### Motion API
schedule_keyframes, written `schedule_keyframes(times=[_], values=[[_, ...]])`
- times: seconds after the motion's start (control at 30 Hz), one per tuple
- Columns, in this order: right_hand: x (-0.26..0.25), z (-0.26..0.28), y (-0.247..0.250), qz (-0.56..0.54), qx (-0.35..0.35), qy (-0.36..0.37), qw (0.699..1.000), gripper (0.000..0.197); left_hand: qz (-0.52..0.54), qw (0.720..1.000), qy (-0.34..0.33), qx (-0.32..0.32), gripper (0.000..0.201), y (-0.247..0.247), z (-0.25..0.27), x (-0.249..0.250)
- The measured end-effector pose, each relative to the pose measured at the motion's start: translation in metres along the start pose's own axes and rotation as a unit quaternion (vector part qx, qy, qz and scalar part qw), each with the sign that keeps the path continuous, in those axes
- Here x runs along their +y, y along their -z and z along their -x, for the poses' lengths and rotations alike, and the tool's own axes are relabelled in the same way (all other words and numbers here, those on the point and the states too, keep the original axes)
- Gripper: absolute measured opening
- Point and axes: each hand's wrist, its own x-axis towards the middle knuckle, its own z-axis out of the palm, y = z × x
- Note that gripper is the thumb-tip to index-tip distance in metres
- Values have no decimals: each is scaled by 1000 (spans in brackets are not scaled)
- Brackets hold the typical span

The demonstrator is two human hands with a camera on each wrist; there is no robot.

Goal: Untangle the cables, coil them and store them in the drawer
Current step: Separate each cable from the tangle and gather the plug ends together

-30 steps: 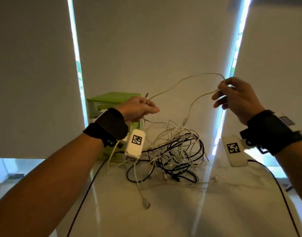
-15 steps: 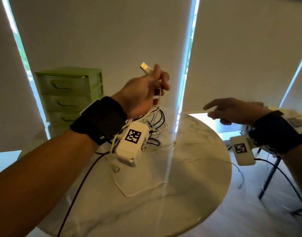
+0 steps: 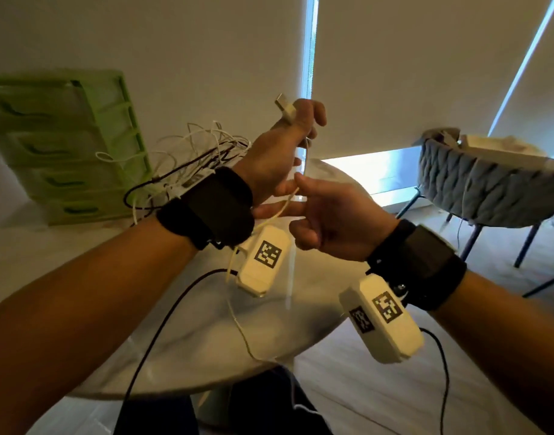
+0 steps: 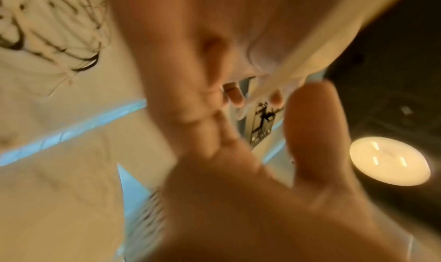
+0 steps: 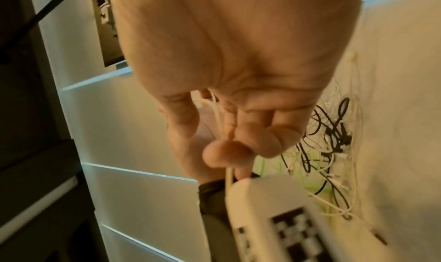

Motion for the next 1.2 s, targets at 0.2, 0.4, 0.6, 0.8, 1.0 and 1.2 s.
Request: schedule_keyframes(times=[0.2, 0.4, 0.6, 0.8, 1.0, 1.2], values=[[-10, 10, 13, 0, 82, 49, 995, 15, 76, 996, 23, -47, 40, -1, -4, -20], [-13, 42, 43, 157, 70, -43, 984, 21, 110, 990, 68, -60, 43, 8, 9, -31], [-10, 52, 37, -36, -45, -28, 998, 24, -111, 976, -178, 55, 31, -9, 1, -55], [-8, 49, 42, 373, 65, -85, 922, 27, 28, 991, -65, 110, 43, -5, -7, -46], [3, 72, 108, 404, 168, -137, 889, 33, 375, 912, 166, -20, 49, 6, 3, -29], [20, 80, 135, 513, 314, -42, 798, 17, 422, 870, 239, -86, 54, -8, 8, -38]])
